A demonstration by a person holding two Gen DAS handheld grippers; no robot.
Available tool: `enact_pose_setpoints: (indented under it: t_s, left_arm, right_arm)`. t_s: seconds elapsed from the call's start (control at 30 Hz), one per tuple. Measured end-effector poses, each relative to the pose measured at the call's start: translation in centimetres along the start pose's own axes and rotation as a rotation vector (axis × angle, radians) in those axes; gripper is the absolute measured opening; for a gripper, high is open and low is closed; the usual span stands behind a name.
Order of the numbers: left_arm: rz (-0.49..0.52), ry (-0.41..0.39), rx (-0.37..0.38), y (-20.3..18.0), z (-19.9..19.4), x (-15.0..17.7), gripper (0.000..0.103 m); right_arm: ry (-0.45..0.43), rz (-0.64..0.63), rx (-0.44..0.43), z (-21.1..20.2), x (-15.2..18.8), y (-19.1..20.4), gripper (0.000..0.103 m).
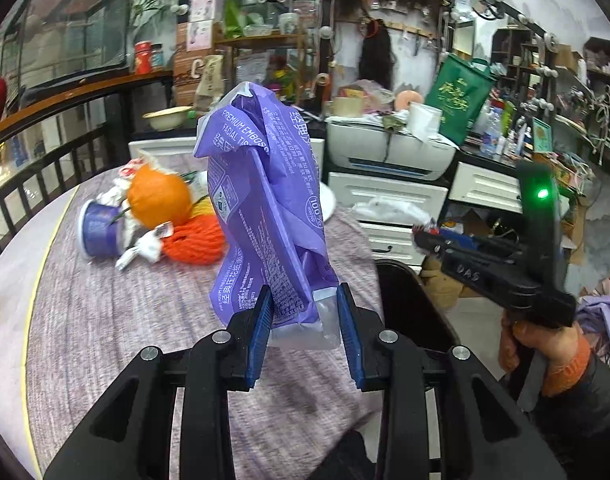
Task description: Collect trash
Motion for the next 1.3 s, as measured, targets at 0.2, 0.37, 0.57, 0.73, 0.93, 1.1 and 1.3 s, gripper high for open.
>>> enact_pose_setpoints:
  t_s: [0.2,0.37,0.57,0.73,0.93,1.1,1.3]
  left_arm:
    - [0.074,0.000,0.036,-4.0,1.0,-0.5,0.033]
    - [0.105,0.027,0.074,-6.6,2.0,-0.1,0.033]
    - [0.130,0.078,0.109,-8.9,3.4,1.2,0.033]
    - [0.159,0.098,0.118,-10.0,4.3,1.5,0.033]
    - [0.169,0.136,0.144,-11.4,5.4,2.3,0.033]
    - [0.197,0.179,0.171,-13.2,6.8,3.3,0.033]
    - [0.234,0.232,0.176,-14.9,9.4,4.1,0.033]
  right_arm:
    - [0.119,0.101,0.045,4.1,4.5,-4.4,0.027]
    - [0.205,0.160,0.072,7.9,8.2,-6.6,0.027]
    - [0.286,0.199,0.116,10.7,12.2,-7.9,0.050]
    - [0.253,0.199,0.168,9.5,12.4,-8.6,0.077]
    - [0.173,0.206,0.236,5.4,11.2,-10.8,0.086]
    - [0.123,0.234,0.323,1.7,11.1,-13.5,0.086]
    - [0.081,0.298,0.429,-2.4,11.7,-18.3,0.086]
Point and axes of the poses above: each gripper's, at about its wrist camera, not at the fingertips, and z roughly the way its jaws point, y to its left, x to its underside, the point moved 10 cm from there along z, roughly the way its jaws point, and after that the axes turned 1 degree about -y, right-handed, at the moved point
